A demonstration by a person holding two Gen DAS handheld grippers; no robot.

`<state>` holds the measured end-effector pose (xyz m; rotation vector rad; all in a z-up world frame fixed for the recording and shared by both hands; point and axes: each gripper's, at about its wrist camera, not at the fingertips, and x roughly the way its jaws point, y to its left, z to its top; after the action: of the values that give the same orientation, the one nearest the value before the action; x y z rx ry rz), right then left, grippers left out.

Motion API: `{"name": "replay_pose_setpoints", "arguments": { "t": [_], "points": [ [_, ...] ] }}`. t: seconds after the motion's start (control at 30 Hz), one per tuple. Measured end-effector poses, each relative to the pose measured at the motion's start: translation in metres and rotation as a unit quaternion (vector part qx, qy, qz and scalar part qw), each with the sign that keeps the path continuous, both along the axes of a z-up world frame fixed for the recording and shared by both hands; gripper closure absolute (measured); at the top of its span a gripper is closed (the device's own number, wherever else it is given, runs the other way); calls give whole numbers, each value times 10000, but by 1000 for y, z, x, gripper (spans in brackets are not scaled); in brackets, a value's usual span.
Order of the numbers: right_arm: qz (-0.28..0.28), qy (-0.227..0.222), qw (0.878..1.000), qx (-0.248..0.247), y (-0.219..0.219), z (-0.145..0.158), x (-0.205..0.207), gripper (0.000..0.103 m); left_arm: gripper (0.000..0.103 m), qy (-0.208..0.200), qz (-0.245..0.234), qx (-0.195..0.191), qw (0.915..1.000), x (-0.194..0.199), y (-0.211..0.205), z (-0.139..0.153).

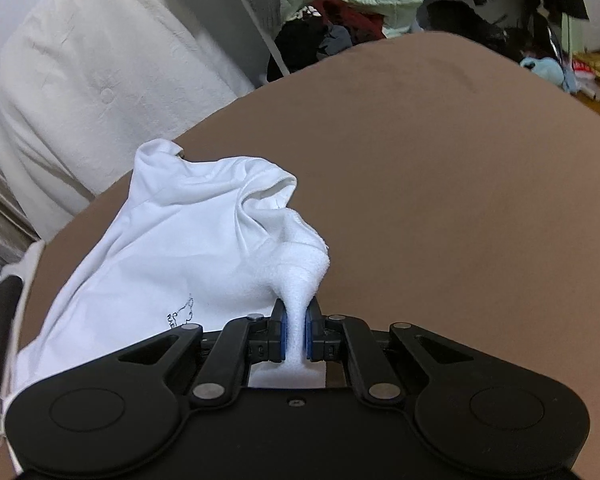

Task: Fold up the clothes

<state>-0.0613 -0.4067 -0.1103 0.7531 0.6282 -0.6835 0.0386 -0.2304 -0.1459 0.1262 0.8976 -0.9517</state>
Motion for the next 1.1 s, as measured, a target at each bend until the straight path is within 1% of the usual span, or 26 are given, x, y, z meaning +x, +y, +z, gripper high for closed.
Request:
{"name": "replay_pose_setpoints", "arguments": {
  "t": [0.03,0.1,0.17,0.23,0.27,0.33,0.37,0.43,0.5,0.57,0.6,0.63,0.67,0.7,0.73,0.77,0.8,0.83,0.87,0.97,1.03,1.1],
  "points": [
    [38,-16,10000,-62,2,3,0,94,91,150,51,-10,9999,3,0,0],
    [83,-93,9997,-186,5,9,-4,94,94,380,211,-254,9987,8,4,4],
    [107,-153,9993,-317,7,16,-8,94,95,374,101,-422,9984,2,5,16],
    [64,-112,9988,-465,7,21,-11,94,95,352,-44,-578,9977,-5,6,28],
    [39,-30,9984,-569,8,24,-12,95,95,377,-170,-649,9970,-9,5,34],
    [-48,304,9953,-919,12,30,-12,95,95,433,-402,-708,9957,-16,2,40],
    [-62,448,9941,-984,11,32,-13,94,95,460,-514,-732,9949,-20,0,42],
    [-66,621,9948,-801,3,28,-16,93,95,631,-543,-686,9942,-20,-4,36],
    [-159,749,9959,-478,-9,21,-22,90,95,804,-486,-617,9937,-16,-7,25],
    [-266,1009,9937,-418,-15,24,-31,88,95,909,-457,-579,9931,-16,-10,17],
    [-295,1101,9925,-437,-17,28,-37,83,95,905,-486,-579,9930,-18,-12,18],
    [-271,1089,9922,-551,-18,39,-44,78,95,865,-532,-569,9932,-19,-13,19],
    [-157,979,9928,-671,-20,52,-51,66,95,824,-568,-549,9935,-19,-15,21],
    [55,824,9937,-756,-22,65,-56,58,95,787,-607,-514,9937,-19,-16,23],
    [267,668,9939,-840,-25,77,-61,44,95,750,-648,-475,9939,-19,-18,24],
    [542,565,9926,-927,-27,88,-65,38,95,686,-694,-446,9942,-19,-19,26],
    [856,541,9896,-1025,-30,92,-67,38,95,614,-745,-420,9944,-19,-20,27],
    [1034,503,9872,-1103,-33,92,-68,38,95,576,-766,-402,9946,-19,-20,27],
    [1065,478,9874,-1068,-39,87,-67,37,94,550,-776,-386,9947,-18,-20,27],
    [830,550,9930,-629,-56,52,-60,37,94,543,-665,-379,9956,-18,-19,26],
    [741,811,9936,-275,-63,26,-51,37,94,508,-581,-366,9963,-18,-19,27],
    [776,1004,9916,-257,-65,17,-45,37,95,344,-530,-390,9972,-21,-18,34]
  ]
}}
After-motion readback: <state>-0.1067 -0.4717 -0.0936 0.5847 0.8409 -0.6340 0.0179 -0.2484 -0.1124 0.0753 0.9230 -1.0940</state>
